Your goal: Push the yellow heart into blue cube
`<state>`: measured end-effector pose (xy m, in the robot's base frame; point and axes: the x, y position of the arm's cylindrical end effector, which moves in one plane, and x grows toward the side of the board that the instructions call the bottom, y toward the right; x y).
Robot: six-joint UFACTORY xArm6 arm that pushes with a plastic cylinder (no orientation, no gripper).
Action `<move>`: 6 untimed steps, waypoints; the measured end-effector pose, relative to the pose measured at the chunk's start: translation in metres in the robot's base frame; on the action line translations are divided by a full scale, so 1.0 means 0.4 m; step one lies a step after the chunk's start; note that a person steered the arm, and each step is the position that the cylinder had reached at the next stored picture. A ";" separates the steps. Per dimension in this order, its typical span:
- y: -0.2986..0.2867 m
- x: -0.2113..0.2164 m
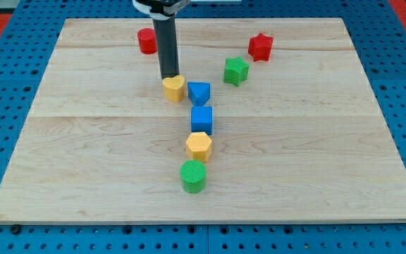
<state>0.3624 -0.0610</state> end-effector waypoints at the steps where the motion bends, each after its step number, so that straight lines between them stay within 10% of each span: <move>1: 0.000 0.039; 6: -0.014 0.189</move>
